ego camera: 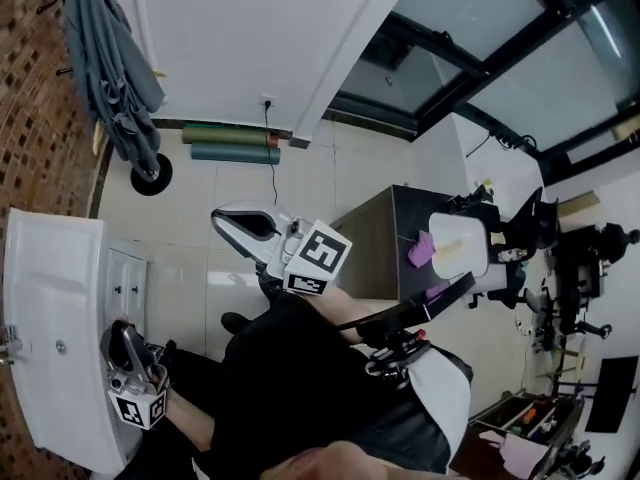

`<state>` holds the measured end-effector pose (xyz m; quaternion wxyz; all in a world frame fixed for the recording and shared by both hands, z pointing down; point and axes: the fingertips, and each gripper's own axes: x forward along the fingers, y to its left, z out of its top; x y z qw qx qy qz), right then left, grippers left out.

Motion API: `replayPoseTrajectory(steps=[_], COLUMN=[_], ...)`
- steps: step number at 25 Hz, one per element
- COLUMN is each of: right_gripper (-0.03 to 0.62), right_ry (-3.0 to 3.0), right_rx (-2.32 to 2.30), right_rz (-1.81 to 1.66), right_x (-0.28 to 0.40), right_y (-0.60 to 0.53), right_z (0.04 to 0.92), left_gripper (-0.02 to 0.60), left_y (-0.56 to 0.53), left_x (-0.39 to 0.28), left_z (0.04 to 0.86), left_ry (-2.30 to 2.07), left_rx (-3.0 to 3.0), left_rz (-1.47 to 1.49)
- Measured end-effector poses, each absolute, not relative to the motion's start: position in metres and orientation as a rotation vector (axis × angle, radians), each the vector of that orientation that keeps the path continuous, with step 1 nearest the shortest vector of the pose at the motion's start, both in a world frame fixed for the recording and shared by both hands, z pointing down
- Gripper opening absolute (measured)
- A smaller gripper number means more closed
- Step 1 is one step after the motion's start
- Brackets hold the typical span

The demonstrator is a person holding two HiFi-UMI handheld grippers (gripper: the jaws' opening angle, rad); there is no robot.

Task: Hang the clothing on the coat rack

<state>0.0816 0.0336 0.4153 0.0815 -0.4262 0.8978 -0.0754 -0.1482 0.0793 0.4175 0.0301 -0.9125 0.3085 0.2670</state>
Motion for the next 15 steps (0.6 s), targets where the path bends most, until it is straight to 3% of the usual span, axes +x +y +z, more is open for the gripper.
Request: replayPoseTrajectory(steps=[4, 8, 11, 15], right_gripper=[0.002, 0.002, 0.002, 0.002], right_ry=[2.662, 2.644, 2.632, 2.620], right_rx=[-1.293, -1.236, -1.211, -1.218], right_rz=[-0.201, -0.201, -0.193, -0.172], right_x=[0.102, 0.117, 0.131, 0.156], right_y=[0.037, 0.030, 0.027, 0.021], right_z=[0.412, 0.407, 0.403, 0.395], left_gripper=[0.153, 0.168, 0.012, 0.002], left_y=[0.078, 0.088, 0.091, 0.084], left_x=[-0.122, -0.103, -0.097, -0.082], left_z=[0.406, 0.384, 0.374, 0.363], left_ry=[0.886, 0.863, 0.873, 0.878], left_rx=[-2.815, -2.765, -2.738, -2.714], left_rz=[0.791, 0.797, 0.872, 0.936])
